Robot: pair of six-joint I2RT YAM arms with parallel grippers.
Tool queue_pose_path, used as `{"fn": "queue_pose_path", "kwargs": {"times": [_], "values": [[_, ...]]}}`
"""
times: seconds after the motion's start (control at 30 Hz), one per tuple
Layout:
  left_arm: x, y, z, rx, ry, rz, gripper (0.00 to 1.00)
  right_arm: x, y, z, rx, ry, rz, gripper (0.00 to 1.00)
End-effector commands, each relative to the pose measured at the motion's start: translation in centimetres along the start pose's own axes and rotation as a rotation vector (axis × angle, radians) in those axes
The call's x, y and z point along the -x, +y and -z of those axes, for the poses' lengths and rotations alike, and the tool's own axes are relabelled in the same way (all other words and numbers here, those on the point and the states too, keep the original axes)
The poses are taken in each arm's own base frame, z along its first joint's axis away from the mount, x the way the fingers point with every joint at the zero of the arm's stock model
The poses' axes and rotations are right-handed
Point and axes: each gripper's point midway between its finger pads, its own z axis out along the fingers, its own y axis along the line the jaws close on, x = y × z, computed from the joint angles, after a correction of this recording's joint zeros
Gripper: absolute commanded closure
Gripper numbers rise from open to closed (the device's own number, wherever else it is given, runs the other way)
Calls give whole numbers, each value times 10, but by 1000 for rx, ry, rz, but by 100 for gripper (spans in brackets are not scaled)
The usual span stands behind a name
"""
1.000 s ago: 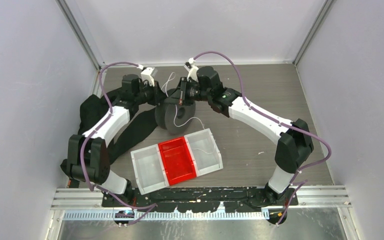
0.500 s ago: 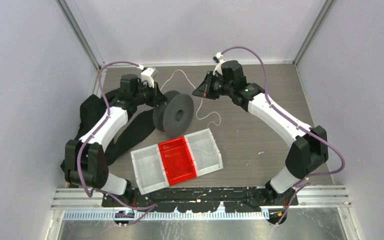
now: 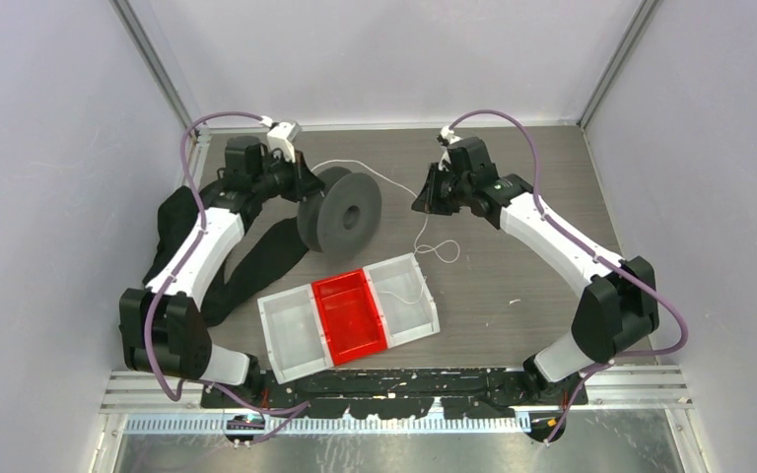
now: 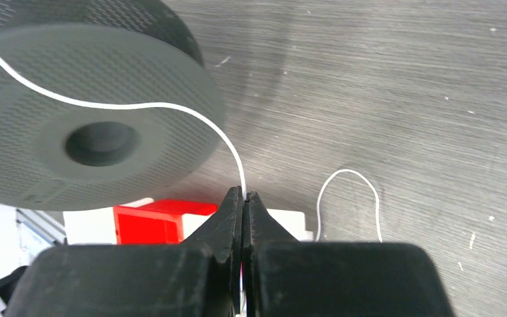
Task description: Wrap the cables
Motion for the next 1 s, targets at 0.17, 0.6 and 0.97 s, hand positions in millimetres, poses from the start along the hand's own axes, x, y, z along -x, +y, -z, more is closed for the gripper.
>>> {"fn": "queue_pose_path", "kwargs": {"times": [0.17, 0.6, 0.97], "values": [[107, -48, 54, -114, -289, -20, 100, -7, -13, 1, -30, -8, 39, 100], [112, -89, 81, -269, -215, -131, 100, 41, -23, 10, -100, -170, 35, 100], [126, -87, 87, -233, -247, -108, 100, 17, -13, -2, 16, -75, -19, 99]]}}
